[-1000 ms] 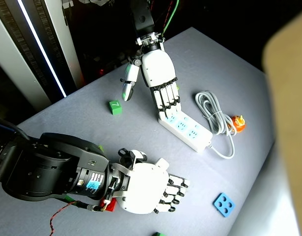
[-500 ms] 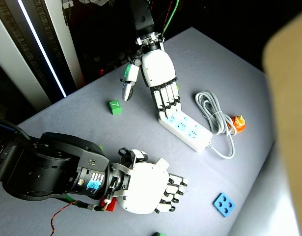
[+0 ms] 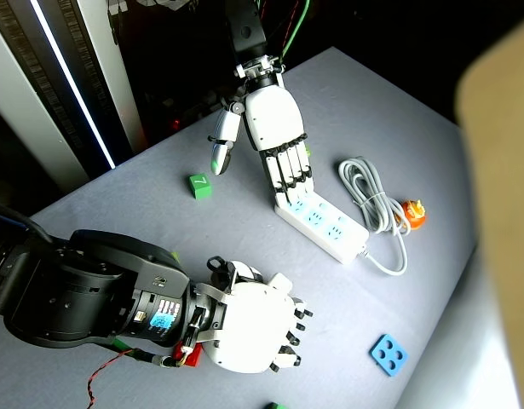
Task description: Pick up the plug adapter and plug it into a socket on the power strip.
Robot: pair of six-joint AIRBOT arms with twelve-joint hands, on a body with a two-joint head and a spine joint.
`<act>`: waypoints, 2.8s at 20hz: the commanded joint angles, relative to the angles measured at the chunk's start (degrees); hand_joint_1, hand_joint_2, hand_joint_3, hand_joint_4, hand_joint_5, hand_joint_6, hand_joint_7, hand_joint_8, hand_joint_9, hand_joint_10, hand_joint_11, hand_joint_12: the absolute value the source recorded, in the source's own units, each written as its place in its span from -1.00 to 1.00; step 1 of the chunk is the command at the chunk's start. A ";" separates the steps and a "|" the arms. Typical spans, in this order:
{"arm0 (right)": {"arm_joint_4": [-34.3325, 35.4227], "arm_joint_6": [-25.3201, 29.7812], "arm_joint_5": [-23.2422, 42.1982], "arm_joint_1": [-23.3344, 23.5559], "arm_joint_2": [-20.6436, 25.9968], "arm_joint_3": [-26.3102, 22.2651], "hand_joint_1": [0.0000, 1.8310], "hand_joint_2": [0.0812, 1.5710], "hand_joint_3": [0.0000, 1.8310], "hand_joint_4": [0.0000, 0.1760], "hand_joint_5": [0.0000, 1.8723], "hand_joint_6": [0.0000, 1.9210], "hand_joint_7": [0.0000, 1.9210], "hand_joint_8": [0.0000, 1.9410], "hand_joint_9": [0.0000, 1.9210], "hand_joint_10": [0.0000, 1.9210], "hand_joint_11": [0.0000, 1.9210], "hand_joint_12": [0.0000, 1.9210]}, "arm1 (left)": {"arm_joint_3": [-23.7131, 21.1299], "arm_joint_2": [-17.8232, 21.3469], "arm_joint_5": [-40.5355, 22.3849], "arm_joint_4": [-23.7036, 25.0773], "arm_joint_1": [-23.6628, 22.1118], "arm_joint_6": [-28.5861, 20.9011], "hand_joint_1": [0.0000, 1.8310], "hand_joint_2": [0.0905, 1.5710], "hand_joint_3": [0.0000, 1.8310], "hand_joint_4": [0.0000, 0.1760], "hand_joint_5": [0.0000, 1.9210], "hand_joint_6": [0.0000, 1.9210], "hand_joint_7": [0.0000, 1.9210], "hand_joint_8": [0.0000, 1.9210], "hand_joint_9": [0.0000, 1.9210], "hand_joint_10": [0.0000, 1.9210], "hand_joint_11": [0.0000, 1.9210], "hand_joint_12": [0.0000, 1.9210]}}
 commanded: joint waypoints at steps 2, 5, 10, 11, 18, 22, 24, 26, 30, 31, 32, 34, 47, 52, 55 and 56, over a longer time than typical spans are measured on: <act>0.91 -0.05 3.28 0.25 0.12 0.18 0.16 0.50 -0.99 -1.00 -0.13 0.02 0.00 -0.98 -0.02 -0.95 -0.51 0.07 | -0.17 -0.19 -1.45 0.98 -0.16 -0.09 -1.00 0.40 -1.00 -1.00 -0.95 -1.00 -0.94 -0.99 -0.94 -0.99 -0.96 -0.95; 0.91 -0.29 3.28 0.40 0.12 0.18 0.29 0.48 -1.00 -1.00 -0.17 0.32 0.00 0.04 0.12 -0.93 -0.36 0.09 | -0.20 -0.19 -1.45 0.98 -0.17 -0.09 -1.00 0.40 -1.00 -1.00 -0.94 -0.99 -0.92 -0.99 -0.92 -0.99 -0.95 -0.94; 0.91 -1.39 1.92 1.94 0.53 0.07 0.31 0.42 -1.00 -0.82 -0.07 0.19 0.05 -0.02 0.22 -0.94 -0.21 0.05 | -0.19 -0.19 -1.45 0.98 -0.17 -0.08 -1.00 0.40 -1.00 -1.00 -0.93 -0.99 -0.91 -0.99 -0.91 -0.99 -0.94 -0.93; 0.91 -1.87 1.55 2.62 1.13 -0.45 0.31 0.43 -1.00 -0.86 -0.08 0.21 0.04 0.01 0.23 -0.95 -0.21 0.06 | -0.20 -0.19 -1.45 0.98 -0.17 -0.04 -1.00 0.40 -1.00 -1.00 -0.93 -0.99 -0.91 -0.99 -0.91 -0.99 -0.95 -0.93; -8.61 -5.08 7.70 4.83 9.03 -11.14 0.31 0.44 -1.00 -0.91 -0.10 0.22 0.03 0.03 0.22 -0.96 -0.24 0.09 | -0.31 -0.18 -1.45 0.98 -0.19 0.07 -1.00 0.40 -1.00 -1.00 -0.92 -0.99 -0.89 -0.99 -0.89 -0.99 -0.93 -0.91; -9.47 -4.82 3.68 6.06 12.12 -13.54 0.31 0.44 -1.00 -0.90 -0.10 0.24 0.02 0.03 0.22 -0.97 -0.25 0.11 | -0.33 -0.18 -1.45 0.98 -0.36 0.07 -1.00 0.39 -1.00 -1.00 -0.91 -0.99 -0.89 -0.99 -0.87 -0.99 -0.93 -0.91; -15.50 0.19 -1.07 7.64 12.54 -13.53 0.31 0.43 -1.00 -0.93 -0.09 0.23 0.04 -0.01 0.23 -0.98 -0.23 0.10 | -0.33 -0.19 -1.45 0.98 -0.38 0.07 -1.00 0.40 -1.00 -1.00 -0.89 -1.00 -0.86 -1.00 -0.85 -1.00 -0.93 -0.88; -31.07 16.21 -6.89 9.36 12.49 -13.53 0.31 0.43 -1.00 -0.84 -0.07 0.21 0.04 0.00 0.23 -0.98 -0.24 0.09 | -0.33 -0.19 -1.46 0.98 -0.38 0.07 -1.00 0.40 -1.00 -1.00 -0.90 -1.00 -0.88 -1.00 -0.87 -1.00 -0.94 -0.87; -64.53 44.05 -13.38 11.60 12.17 -16.02 0.31 0.44 -1.00 -0.89 -0.10 0.24 0.02 0.03 0.22 -0.99 -0.24 0.07 | -0.35 -0.19 -1.79 0.98 -0.39 0.07 -1.00 0.40 -1.00 -1.00 -0.89 -1.00 -0.86 -1.00 -0.85 -1.00 -1.00 -0.69; -71.59 48.06 -14.44 11.90 12.13 -17.11 0.31 0.44 -1.00 -0.92 -0.11 0.24 0.03 0.03 0.22 -0.99 -0.24 0.07 | -0.35 -0.19 -1.79 0.98 -0.39 0.07 -1.00 0.40 -1.00 -1.00 -0.88 -1.00 -0.85 -1.00 -0.84 -1.00 -1.00 -0.66; -78.41 50.66 -15.71 12.16 12.02 -18.32 0.31 0.44 -1.00 -0.90 -0.11 0.24 0.02 0.03 0.22 -0.99 -0.24 0.07 | -0.35 -0.19 -1.79 0.98 -0.39 0.07 -1.00 0.40 -1.00 -1.00 -0.89 -1.00 -0.87 -1.00 -0.86 -1.00 -1.00 -0.69; -87.32 52.69 -14.64 12.05 11.96 -20.55 0.31 0.43 -1.00 -0.96 -0.09 0.21 0.04 0.02 0.23 -0.99 -0.23 0.08 | -0.36 -0.19 -1.79 0.98 -0.39 0.07 -1.00 0.40 -1.00 -1.00 -0.89 -1.00 -0.87 -1.00 -0.86 -1.00 -1.00 -0.70; -97.17 57.66 -18.30 13.81 -3.16 -13.43 0.31 0.44 -1.00 -1.00 -0.11 0.22 0.04 0.03 0.25 -0.99 -0.18 0.03 | -0.40 -0.20 -2.20 0.97 -0.36 -0.15 -1.00 0.40 -1.00 -1.00 -0.90 -1.00 -0.89 -1.00 -0.88 -1.00 -1.00 -0.76; -91.68 61.20 -19.01 14.45 -9.23 -9.36 0.31 0.43 -1.00 -1.00 -0.10 0.21 0.05 0.02 0.26 -0.99 -0.16 0.03 | -0.40 -0.19 -2.32 0.97 -0.05 -0.15 -1.00 0.40 -1.00 -1.00 -0.90 -1.00 -0.88 -1.00 -0.87 -1.00 -1.00 -0.75; -91.84 62.57 -18.26 14.48 -11.94 -8.00 0.31 0.44 -1.00 -1.00 -0.11 0.22 0.05 0.02 0.27 -1.00 -0.15 0.03 | -0.41 -0.18 -2.32 0.97 0.02 -0.14 -1.00 0.39 -1.00 -1.00 -0.89 -1.00 -0.88 -1.00 -0.87 -1.00 -1.00 -0.72; -92.33 63.21 -17.98 14.49 -12.43 -7.73 0.32 0.43 -1.00 -1.00 -0.09 0.20 0.06 0.00 0.27 -1.00 -0.15 0.02 | -0.41 -0.18 -2.32 0.97 0.02 -0.14 -1.00 0.39 -1.00 -1.00 -0.90 -1.00 -0.88 -1.00 -0.88 -1.00 -1.00 -0.75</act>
